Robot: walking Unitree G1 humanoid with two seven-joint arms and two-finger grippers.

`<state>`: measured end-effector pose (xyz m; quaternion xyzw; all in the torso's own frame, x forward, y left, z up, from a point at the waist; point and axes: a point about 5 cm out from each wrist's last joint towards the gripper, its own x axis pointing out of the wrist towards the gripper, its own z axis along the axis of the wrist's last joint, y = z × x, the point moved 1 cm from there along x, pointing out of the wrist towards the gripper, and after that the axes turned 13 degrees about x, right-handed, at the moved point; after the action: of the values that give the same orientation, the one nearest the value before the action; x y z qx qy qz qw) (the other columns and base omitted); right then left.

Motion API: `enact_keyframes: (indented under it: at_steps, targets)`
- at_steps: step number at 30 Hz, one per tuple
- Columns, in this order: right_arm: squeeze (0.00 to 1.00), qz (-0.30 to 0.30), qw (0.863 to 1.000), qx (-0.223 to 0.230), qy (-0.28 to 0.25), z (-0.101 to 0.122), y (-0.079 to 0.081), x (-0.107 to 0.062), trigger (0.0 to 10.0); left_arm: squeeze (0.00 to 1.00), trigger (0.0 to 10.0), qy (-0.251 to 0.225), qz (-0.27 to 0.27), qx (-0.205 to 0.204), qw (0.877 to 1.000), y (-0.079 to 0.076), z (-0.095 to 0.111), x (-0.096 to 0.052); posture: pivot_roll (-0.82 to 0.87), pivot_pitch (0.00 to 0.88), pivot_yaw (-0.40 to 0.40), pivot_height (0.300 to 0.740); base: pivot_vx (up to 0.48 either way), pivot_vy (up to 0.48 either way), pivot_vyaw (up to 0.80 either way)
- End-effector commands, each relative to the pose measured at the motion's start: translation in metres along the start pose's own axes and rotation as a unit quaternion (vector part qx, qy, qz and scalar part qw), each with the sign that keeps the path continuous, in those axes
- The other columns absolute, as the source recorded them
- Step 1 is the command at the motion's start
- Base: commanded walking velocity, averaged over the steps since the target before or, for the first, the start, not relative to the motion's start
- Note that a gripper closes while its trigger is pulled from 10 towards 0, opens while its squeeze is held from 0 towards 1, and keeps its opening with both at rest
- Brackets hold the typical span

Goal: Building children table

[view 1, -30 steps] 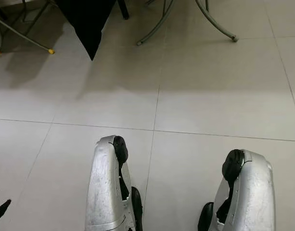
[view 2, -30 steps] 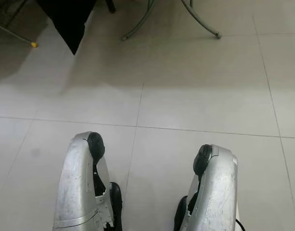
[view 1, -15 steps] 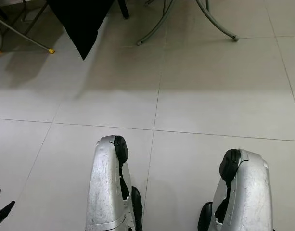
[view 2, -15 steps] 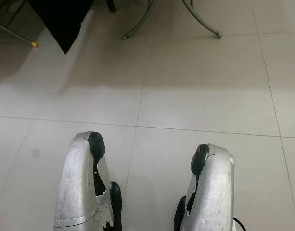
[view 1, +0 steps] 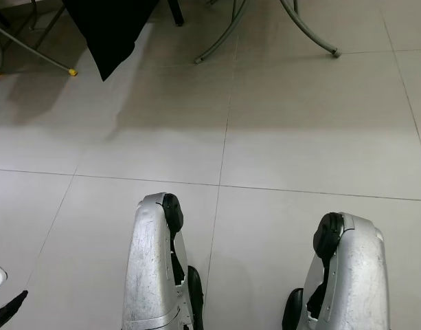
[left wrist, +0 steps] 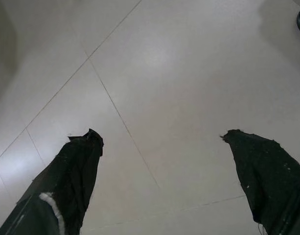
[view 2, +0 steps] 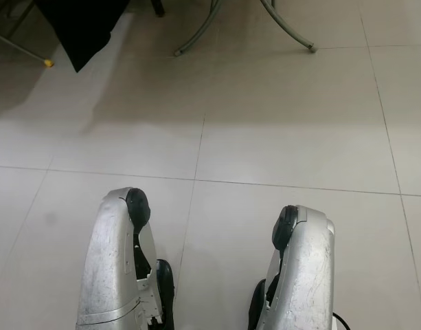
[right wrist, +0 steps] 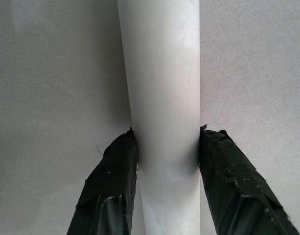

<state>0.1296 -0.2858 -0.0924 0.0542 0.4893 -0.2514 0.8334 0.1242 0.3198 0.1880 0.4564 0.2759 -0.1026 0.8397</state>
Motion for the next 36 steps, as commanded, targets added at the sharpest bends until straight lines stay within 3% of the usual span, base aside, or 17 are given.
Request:
enact_keyframes:
  at_steps: [1,11,12,14,15,22,24,36]
  targets:
    - [0.0,0.04,0.998,0.001,0.05,-0.034,0.038,-0.006,0.0,0.0,10.0,0.02,-0.003,-0.015,1.0,-0.003,-0.009,-0.001,0.52,0.349,0.23,0.3,0.0,0.0,0.0]
    - [0.0,0.028,0.998,-0.006,0.056,-0.035,0.034,-0.006,0.0,0.0,10.0,0.021,-0.007,-0.015,1.0,-0.005,-0.009,-0.002,0.52,0.351,0.236,0.3,0.0,0.0,0.0]
    - [0.0,0.021,0.998,-0.007,0.06,-0.036,0.033,-0.006,10.0,0.0,10.0,0.021,-0.008,-0.015,1.0,-0.005,-0.009,-0.002,0.52,0.353,0.236,0.3,0.0,0.0,0.0]
    - [0.0,0.012,0.998,-0.007,0.06,-0.037,0.032,-0.006,10.0,0.0,10.0,0.021,-0.008,-0.015,1.0,-0.005,-0.009,-0.002,0.52,0.353,0.236,0.3,0.0,0.0,0.0]
    - [1.0,0.004,0.999,-0.004,0.054,-0.035,0.03,-0.005,10.0,0.0,10.0,0.022,-0.008,-0.015,1.0,-0.006,-0.01,-0.002,0.52,0.352,0.236,0.3,0.0,0.0,0.0]
    - [1.0,0.005,0.999,-0.02,0.05,-0.031,0.03,-0.005,10.0,0.0,10.0,0.021,-0.009,-0.016,1.0,-0.007,-0.009,-0.002,0.51,0.355,0.234,0.3,0.0,0.0,0.0]
    - [0.0,0.007,0.999,-0.021,0.049,-0.029,0.029,-0.004,10.0,0.0,10.0,0.021,-0.01,-0.017,1.0,-0.008,-0.009,-0.001,0.51,0.357,0.234,0.3,0.0,0.0,0.0]
    - [0.0,-0.002,0.999,0.016,0.049,-0.024,0.026,-0.003,10.0,0.0,10.0,0.026,-0.01,-0.015,1.0,-0.007,-0.011,-0.005,0.54,0.363,0.244,0.3,0.0,0.0,0.0]
